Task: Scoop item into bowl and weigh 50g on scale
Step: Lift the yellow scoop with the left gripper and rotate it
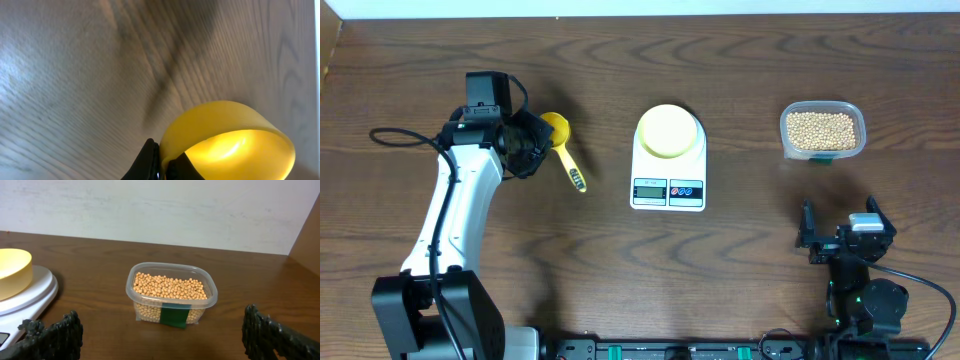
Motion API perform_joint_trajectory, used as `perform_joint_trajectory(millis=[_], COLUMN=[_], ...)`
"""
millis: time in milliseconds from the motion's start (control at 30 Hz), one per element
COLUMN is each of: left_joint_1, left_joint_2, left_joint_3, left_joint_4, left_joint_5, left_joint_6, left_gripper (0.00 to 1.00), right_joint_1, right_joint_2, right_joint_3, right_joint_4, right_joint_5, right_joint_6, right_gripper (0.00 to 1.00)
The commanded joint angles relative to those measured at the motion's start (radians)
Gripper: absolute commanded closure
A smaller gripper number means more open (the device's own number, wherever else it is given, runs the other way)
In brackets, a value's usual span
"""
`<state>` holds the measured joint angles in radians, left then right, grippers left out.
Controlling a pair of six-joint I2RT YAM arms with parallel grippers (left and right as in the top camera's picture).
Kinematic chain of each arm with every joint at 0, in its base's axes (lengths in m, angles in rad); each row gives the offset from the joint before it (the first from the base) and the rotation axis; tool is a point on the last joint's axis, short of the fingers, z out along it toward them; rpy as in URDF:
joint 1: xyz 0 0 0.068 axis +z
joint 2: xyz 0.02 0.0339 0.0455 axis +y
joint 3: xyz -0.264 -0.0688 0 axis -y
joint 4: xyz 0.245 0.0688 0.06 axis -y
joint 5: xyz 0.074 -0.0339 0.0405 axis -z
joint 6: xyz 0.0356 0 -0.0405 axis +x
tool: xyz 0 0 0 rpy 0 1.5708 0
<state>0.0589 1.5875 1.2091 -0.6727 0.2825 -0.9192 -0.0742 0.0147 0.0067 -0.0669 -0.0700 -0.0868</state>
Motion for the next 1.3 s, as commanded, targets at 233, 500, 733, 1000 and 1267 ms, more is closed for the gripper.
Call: perform_joint_trajectory(millis=[233, 500, 733, 1000, 1267], left_joint_1=[0.003, 0.003, 0.003, 0.003, 0.003], left_joint_2=[-0.013, -0.013, -0.013, -0.013, -0.013], left_joint_3=[-0.005, -0.005, -0.005, -0.005, -0.005], left_joint_4=[0.001, 0.002, 0.002, 0.002, 0.002], left_joint_5=[-0.013, -0.013, -0.013, -0.014, -0.014], left_joint_6=[-0.37, -0.497, -0.504, -0.531, -0.551], left_gripper=[0.93, 0.92, 0.92, 0.92, 0.93], right_joint_1=[0.005, 0.005, 0.005, 0.005, 0.005], right_joint_2=[-0.008, -0.008, -0.008, -0.008, -0.008], right_joint_3=[-0.001, -0.001, -0.001, -0.001, -0.001], right_joint_4=[-0.005, -0.005, -0.005, -0.005, -0.005], right_joint_5=[0.011, 0.011, 0.011, 0.011, 0.011], right_joint_6=[0.011, 0.011, 0.011, 0.011, 0.011], right_gripper=[0.01, 0.01, 0.01, 0.01, 0.01])
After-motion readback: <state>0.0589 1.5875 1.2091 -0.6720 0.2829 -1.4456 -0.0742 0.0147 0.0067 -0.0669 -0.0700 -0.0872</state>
